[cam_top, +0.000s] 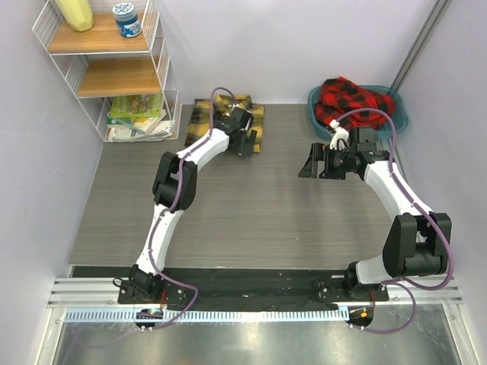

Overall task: Fold and stack the long sleeve shirts
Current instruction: Neatly place the folded shirt to the corner

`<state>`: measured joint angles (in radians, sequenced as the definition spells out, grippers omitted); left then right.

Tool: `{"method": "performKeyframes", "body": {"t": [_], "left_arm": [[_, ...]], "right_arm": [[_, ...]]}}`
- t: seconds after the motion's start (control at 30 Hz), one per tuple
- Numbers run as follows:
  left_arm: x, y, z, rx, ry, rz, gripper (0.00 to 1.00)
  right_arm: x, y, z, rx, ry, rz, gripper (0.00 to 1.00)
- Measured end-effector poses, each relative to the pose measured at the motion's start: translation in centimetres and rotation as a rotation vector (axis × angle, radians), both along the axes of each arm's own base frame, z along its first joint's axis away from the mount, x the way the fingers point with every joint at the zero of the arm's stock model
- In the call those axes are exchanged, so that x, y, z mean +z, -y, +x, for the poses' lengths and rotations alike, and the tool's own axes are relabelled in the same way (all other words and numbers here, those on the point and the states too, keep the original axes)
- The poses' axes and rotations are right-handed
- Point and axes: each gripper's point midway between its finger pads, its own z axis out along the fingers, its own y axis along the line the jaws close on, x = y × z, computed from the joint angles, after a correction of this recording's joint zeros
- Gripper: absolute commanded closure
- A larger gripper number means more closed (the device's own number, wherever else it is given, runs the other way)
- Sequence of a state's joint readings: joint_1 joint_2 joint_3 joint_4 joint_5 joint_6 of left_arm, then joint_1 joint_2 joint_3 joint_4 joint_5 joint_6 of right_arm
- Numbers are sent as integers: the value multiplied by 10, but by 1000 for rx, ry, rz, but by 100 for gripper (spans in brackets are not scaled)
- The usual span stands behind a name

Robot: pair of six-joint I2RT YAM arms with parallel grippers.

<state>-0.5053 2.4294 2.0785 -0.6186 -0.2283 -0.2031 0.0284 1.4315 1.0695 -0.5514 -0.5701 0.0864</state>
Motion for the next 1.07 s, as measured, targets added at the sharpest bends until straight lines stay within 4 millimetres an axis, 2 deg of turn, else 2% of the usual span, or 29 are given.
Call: {"method": "performKeyframes", "body": {"t": [0.17, 0.27, 0.33, 0.43, 0.47, 0.53, 0.6, 0.67, 0.73, 0.8, 0.87, 0.9, 0.93, 1.07], "left_arm": [[1, 3, 14, 4, 22, -12, 0], [1, 5, 13, -14, 14, -15, 0], [2, 8, 6, -44, 1, -14, 0], [10, 7, -28, -106, -77, -21, 0], [21, 10, -43, -135, -107, -41, 0], [55, 17, -66, -188, -129, -92, 0], [101, 21, -82, -230, -103, -145, 0], [157, 19, -104, -282, -55, -205, 0], [198, 6, -124, -308, 1, -253, 0], [222, -21, -153, -313, 19, -271, 0], [224, -45, -175, -303, 20, -272, 0], [218, -59, -188, -290, 1, -266, 0], [209, -70, -200, -274, -18, -260, 0], [151, -104, -250, -241, -156, -202, 0]], "right_arm": [[0, 0, 0, -1, 0, 1, 0], [0, 0, 0, -2, -2, 3, 0], [1, 0, 0, -3, -2, 2, 0], [6, 1, 3, -5, 10, -7, 0], [10, 3, 5, -6, 25, -13, 0], [20, 7, 10, -13, 57, -28, 0], [34, 11, 13, -17, 102, -51, 0], [44, 15, 12, -23, 136, -71, 0], [52, 19, 6, -26, 161, -97, 0], [57, 23, -1, -28, 186, -121, 0], [56, 27, -9, -32, 196, -145, 0], [52, 29, -19, -31, 191, -162, 0], [49, 31, -27, -30, 184, -172, 0], [30, 36, -57, -18, 148, -209, 0]]}}
